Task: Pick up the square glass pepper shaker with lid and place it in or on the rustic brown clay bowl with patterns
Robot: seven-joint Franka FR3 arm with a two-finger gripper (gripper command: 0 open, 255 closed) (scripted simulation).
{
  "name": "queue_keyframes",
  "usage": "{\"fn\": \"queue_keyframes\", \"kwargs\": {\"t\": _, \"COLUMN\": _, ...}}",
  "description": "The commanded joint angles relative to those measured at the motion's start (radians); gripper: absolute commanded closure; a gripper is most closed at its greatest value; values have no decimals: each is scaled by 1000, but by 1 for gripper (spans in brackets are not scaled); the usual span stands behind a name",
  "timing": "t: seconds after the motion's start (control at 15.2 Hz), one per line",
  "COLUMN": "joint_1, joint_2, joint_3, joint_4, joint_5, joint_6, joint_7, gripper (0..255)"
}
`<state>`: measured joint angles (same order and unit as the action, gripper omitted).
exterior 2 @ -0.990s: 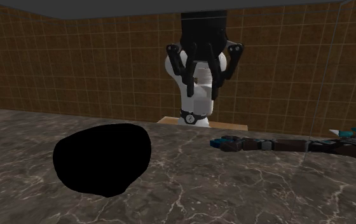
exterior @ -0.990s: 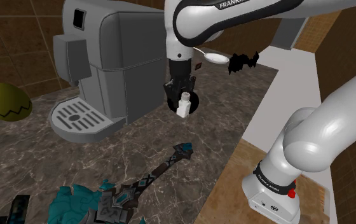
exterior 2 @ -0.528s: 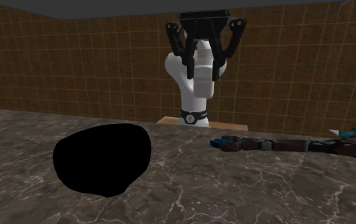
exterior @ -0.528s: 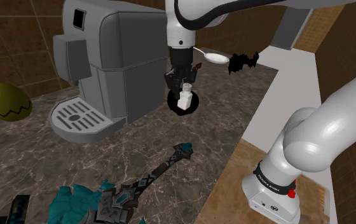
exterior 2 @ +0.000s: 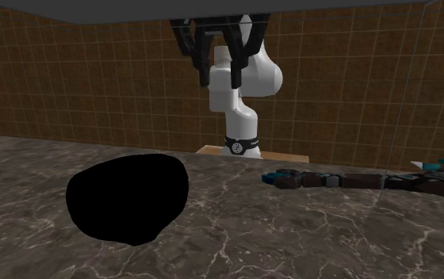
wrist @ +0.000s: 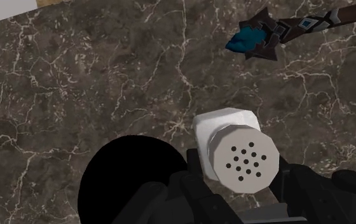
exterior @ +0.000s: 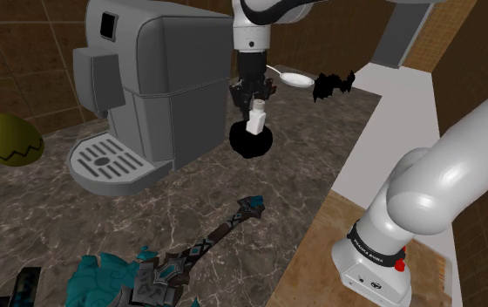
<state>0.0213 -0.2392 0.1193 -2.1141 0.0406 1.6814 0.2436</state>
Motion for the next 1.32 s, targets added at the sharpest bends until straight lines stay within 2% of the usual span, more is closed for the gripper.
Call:
{"fn": "queue_keyframes", "kwargs": {"t": 0.0, "joint_1": -18, "joint_2": 42, "joint_3": -23, "joint_4": 50, "joint_5": -17, "joint_6": -9, "joint_7": -36, "gripper": 255}}
{"fn": "queue_keyframes", "kwargs": {"t": 0.59, "joint_1": -102, "joint_2": 258, "joint_3": -117, "joint_4": 306, "joint_5": -70, "joint_6": -47, "joint_7": -201, "gripper": 255}}
{"fn": "queue_keyframes", "kwargs": {"t": 1.25, "joint_1": -102, "joint_2": 276, "joint_3": -117, "joint_4": 193, "joint_5": -71, "joint_6": 84, "joint_7": -197, "gripper": 255}}
